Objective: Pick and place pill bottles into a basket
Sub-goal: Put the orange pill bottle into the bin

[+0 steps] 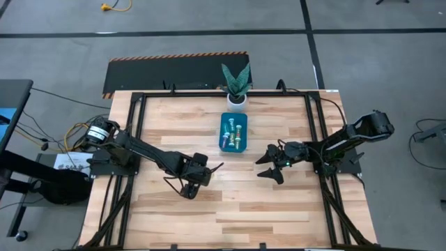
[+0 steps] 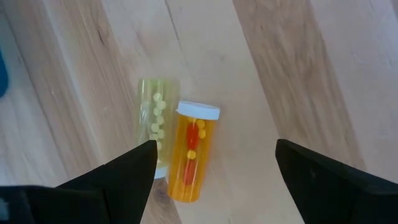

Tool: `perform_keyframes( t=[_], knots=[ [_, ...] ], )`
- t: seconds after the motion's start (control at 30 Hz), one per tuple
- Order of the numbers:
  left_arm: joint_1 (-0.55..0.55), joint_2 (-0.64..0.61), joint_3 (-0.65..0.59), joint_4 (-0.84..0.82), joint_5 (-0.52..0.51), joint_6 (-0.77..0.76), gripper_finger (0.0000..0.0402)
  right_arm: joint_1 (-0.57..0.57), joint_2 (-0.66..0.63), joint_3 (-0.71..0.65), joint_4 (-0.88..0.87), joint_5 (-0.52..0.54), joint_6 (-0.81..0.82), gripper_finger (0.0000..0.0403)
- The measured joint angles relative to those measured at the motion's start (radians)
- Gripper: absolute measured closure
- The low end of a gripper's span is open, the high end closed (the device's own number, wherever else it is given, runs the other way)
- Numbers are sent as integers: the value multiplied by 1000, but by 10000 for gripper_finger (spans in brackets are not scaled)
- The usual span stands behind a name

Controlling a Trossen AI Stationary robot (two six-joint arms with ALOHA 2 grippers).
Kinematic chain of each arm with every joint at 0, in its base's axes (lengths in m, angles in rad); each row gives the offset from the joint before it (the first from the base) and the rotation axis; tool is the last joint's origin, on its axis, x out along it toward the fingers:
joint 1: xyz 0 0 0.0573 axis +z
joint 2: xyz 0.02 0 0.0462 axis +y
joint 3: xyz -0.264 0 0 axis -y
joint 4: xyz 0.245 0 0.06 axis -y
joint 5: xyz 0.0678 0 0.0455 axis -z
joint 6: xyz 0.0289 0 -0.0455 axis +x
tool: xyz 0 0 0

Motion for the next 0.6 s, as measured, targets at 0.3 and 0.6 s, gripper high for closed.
perform_keyframes(
  t=[0.3, 0.6],
  knots=[
    [0, 0, 0, 0, 15, -1, 84, 0, 0, 0, 0, 0, 0, 76],
    [0, 5, 0, 3, 22, -6, 84, 0, 0, 0, 0, 0, 0, 76]
  ],
)
